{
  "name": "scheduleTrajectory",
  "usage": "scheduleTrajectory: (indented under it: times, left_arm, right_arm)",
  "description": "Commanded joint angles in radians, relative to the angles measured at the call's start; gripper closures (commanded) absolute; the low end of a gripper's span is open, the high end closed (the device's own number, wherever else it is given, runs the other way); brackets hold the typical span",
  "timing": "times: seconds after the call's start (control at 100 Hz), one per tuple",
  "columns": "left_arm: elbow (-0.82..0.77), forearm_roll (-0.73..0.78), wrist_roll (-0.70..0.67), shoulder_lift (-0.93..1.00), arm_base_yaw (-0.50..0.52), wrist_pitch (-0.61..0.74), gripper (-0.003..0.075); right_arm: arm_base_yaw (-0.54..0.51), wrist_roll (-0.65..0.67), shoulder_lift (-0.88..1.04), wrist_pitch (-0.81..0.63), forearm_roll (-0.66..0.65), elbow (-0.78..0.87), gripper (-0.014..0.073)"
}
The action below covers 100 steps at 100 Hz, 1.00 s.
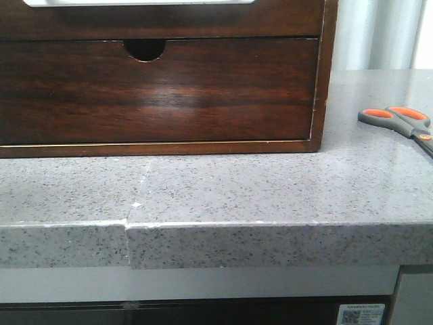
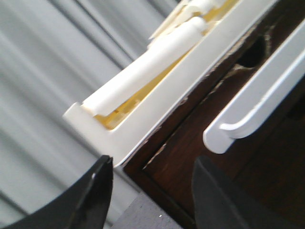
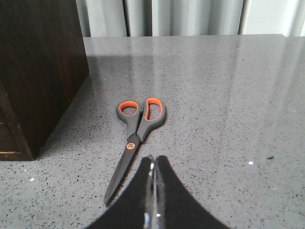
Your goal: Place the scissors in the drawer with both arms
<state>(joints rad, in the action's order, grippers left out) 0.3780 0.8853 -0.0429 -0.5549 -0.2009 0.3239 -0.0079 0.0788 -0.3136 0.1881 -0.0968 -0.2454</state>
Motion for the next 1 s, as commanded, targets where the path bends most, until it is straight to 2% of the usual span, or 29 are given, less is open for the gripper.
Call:
scheduleTrajectory:
  times: [0.0,0.18,0.3,0.45,0.99]
  left_arm:
    - [0.057,0.038,-0.007,-0.058,-0.064,0.06,0.042]
    - [0.106,0.151,-0.007,-0.17,-0.185,0.029,0.0423]
    - [0.147,0.179,-0.003,-0.247,-0.256,-0.033,0.0424]
    - [0.191,0.206,-0.001,-0.324,-0.31,-0.047,0.0424]
    - [0.343,0.265,0.001,-0.515,-0.317,-0.093,0.0424]
  right_arm:
    - [-0.008,-0.003,-0.017,-0.069,0.004,-0.036,0.0655]
    - [-0.008,-0.003,-0.017,-0.067,0.004,-0.036,0.0655]
    - [-0.008,-0.003,-0.017,-0.067,0.004,-0.036,0.0655]
    - [-0.008,-0.003,-0.017,-0.065,0.004,-0.036,0.0655]
    - [-0.008,-0.003,-0.017,-0.061,0.004,-0.036,0.0655]
